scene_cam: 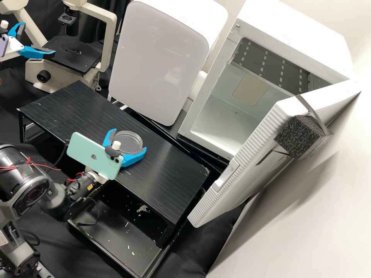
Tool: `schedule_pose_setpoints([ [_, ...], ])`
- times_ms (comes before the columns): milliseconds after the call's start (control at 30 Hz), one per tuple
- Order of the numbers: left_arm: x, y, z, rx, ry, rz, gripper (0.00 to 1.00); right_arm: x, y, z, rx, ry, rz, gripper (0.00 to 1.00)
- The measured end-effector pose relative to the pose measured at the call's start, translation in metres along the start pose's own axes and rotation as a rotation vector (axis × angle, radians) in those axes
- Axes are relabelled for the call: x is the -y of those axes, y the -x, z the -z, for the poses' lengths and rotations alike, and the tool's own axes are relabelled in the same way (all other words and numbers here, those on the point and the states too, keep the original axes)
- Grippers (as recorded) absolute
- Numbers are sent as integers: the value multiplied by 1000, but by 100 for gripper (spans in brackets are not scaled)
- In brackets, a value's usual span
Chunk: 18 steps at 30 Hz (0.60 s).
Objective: Place the petri dish in the incubator
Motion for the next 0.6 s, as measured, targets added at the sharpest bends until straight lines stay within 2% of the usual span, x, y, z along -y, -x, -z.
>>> schedule_pose_setpoints([
  [100, 0, 0, 0, 0, 0, 0, 100, -20, -5, -12, 40, -24, -61, 0],
  [233, 0, 0, 0, 0, 0, 0, 100, -50, -13, -23, 60, -33, -157, 0],
  [433, 0, 0, 0, 0, 0, 0, 100, -99, -33, -31, 40, -6, -310, 0],
  [600, 0, 0, 0, 0, 0, 0, 100, -120, -59, -35, 6, 15, -357, 0],
])
